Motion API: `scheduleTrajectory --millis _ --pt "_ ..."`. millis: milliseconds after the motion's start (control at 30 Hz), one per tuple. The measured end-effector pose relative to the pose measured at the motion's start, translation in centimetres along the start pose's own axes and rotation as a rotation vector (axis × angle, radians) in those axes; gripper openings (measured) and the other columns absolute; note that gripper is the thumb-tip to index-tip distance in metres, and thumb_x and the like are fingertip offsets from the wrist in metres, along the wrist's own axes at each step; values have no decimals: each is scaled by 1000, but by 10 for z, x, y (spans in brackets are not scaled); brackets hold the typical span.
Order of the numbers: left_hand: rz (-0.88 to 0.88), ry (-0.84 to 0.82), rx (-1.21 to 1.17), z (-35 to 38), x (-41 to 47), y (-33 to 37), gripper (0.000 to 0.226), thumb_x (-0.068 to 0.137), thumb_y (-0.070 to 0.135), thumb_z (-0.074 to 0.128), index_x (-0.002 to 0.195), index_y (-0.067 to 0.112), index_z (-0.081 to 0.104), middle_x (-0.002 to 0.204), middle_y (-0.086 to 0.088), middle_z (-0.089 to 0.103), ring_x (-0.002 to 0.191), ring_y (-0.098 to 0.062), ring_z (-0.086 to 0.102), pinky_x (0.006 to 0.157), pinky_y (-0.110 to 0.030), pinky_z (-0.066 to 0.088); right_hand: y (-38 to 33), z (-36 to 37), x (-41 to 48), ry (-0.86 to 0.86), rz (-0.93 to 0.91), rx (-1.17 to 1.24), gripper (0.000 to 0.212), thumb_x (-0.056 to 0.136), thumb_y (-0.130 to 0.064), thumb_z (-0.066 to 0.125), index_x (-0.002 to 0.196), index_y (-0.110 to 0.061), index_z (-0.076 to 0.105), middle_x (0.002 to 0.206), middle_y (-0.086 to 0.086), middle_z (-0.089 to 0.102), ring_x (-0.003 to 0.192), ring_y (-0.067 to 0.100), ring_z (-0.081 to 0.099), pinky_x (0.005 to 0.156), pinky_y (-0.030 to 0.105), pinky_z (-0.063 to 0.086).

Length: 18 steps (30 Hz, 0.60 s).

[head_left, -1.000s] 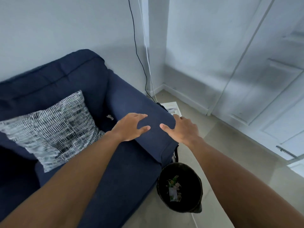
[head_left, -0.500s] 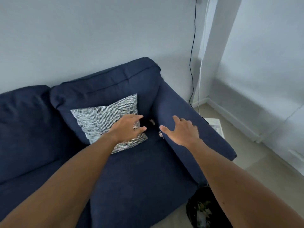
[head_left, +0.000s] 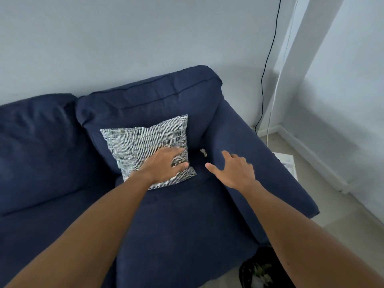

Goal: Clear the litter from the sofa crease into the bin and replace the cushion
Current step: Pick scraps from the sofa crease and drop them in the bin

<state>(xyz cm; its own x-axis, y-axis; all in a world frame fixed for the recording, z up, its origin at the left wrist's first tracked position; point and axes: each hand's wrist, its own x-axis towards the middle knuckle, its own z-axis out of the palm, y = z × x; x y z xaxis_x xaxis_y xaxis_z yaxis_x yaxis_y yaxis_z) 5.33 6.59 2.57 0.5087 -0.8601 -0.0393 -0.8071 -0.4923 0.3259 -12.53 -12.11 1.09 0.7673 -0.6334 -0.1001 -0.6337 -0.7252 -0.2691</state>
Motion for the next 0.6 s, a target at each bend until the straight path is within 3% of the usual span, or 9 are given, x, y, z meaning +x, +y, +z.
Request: scheduleTrajectory --millis 167,400,600 --pt "7 16 -67 26 32 -12 70 93 66 46 150 25 40 154 1 44 144 -20 35 117 -40 24 7 27 20 -42 25 21 86 80 -84 31 140 -23 37 133 5 53 120 33 47 90 50 41" --pt "-1 -86 -133 75 92 -40 72 92 69 42 149 26 40 154 0 44 144 -19 35 117 -42 24 16 76 69 -97 121 93 81 82 -81 33 137 -22 39 130 5 54 118 30 48 82 47 44" --pt "-26 -142 -223 115 149 -63 68 94 64 48 150 25 41 154 -3 43 143 -20 35 109 -29 20 17 130 114 -139 221 184 79 83 -78 38 137 -21 39 132 6 52 121 30 47 85 47 45"
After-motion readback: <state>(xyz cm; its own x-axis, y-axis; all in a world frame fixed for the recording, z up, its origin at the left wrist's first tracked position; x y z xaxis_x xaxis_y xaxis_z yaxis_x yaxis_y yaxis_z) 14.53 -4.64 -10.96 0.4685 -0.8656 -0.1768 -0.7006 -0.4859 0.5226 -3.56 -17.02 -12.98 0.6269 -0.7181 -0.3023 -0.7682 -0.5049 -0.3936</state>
